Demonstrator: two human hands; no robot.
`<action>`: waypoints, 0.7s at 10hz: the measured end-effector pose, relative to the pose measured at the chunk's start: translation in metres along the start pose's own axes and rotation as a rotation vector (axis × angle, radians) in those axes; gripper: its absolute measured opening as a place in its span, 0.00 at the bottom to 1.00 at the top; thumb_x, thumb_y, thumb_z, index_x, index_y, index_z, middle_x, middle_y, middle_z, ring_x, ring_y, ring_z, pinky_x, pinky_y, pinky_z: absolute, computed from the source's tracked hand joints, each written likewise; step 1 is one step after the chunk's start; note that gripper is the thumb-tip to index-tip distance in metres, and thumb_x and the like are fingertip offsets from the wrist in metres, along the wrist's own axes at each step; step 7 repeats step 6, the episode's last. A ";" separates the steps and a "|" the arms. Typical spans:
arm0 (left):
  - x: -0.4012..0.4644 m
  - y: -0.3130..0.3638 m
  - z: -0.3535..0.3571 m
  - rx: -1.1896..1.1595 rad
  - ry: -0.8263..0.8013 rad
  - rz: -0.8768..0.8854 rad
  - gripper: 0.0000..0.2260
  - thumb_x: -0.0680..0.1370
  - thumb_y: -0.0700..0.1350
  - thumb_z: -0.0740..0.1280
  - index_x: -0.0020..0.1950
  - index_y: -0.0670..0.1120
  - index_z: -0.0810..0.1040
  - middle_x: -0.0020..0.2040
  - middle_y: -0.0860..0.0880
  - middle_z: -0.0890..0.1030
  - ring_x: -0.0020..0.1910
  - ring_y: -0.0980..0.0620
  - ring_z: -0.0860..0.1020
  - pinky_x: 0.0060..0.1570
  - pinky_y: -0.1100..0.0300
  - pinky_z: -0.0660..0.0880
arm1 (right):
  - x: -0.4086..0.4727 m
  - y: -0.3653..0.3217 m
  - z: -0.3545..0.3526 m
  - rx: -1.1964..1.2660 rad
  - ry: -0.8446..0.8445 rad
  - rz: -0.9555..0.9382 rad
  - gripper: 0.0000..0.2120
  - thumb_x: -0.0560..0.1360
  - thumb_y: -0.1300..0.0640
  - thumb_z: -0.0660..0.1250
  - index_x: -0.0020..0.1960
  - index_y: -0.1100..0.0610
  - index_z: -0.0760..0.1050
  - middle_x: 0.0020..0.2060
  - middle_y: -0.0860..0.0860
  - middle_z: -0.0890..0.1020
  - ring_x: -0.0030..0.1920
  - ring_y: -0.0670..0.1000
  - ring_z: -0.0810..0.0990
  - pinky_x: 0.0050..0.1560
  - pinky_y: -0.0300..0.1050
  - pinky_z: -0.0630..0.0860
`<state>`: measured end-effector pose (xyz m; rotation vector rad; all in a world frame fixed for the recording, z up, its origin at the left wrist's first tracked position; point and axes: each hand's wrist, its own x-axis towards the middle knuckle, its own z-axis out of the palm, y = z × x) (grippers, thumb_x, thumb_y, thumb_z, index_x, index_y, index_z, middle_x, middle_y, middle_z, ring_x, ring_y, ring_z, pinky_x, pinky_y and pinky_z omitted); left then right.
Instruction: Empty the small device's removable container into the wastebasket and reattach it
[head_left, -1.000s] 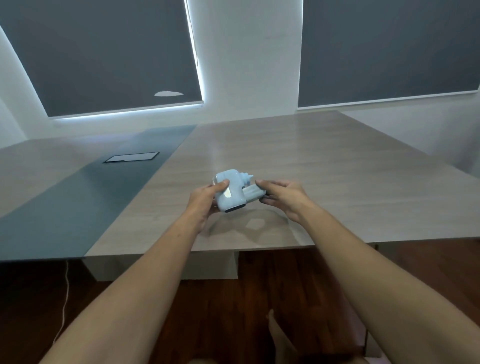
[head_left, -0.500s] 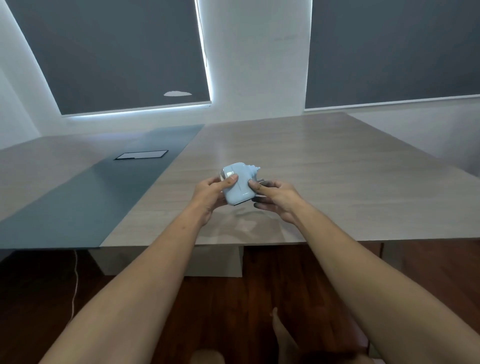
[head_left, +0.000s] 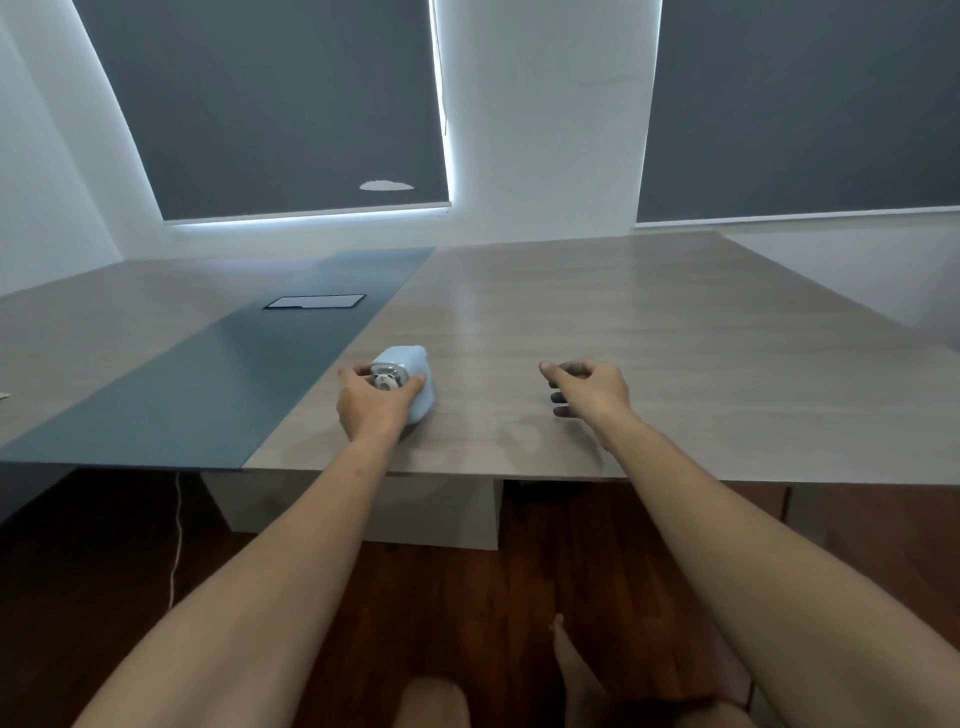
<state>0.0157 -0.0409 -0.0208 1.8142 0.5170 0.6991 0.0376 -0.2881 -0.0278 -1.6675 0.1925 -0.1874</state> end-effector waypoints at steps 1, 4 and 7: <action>0.007 -0.008 -0.005 0.044 0.048 0.030 0.28 0.61 0.50 0.79 0.54 0.47 0.70 0.53 0.46 0.80 0.47 0.47 0.77 0.46 0.58 0.70 | 0.007 0.001 -0.013 -0.095 0.123 -0.058 0.14 0.72 0.46 0.72 0.47 0.56 0.81 0.41 0.53 0.86 0.41 0.55 0.86 0.48 0.53 0.84; 0.005 -0.017 -0.005 0.090 0.043 0.016 0.32 0.62 0.47 0.79 0.61 0.43 0.68 0.61 0.43 0.76 0.59 0.42 0.76 0.56 0.52 0.72 | 0.008 0.012 -0.054 -0.370 0.247 -0.202 0.12 0.76 0.46 0.65 0.44 0.54 0.78 0.36 0.44 0.78 0.47 0.52 0.79 0.47 0.41 0.68; -0.011 0.010 0.008 0.280 0.111 0.377 0.40 0.67 0.59 0.72 0.72 0.41 0.63 0.73 0.41 0.67 0.74 0.42 0.62 0.72 0.48 0.60 | 0.004 0.023 -0.063 -0.664 0.235 -0.305 0.22 0.76 0.43 0.62 0.58 0.57 0.82 0.57 0.54 0.84 0.64 0.57 0.76 0.54 0.48 0.73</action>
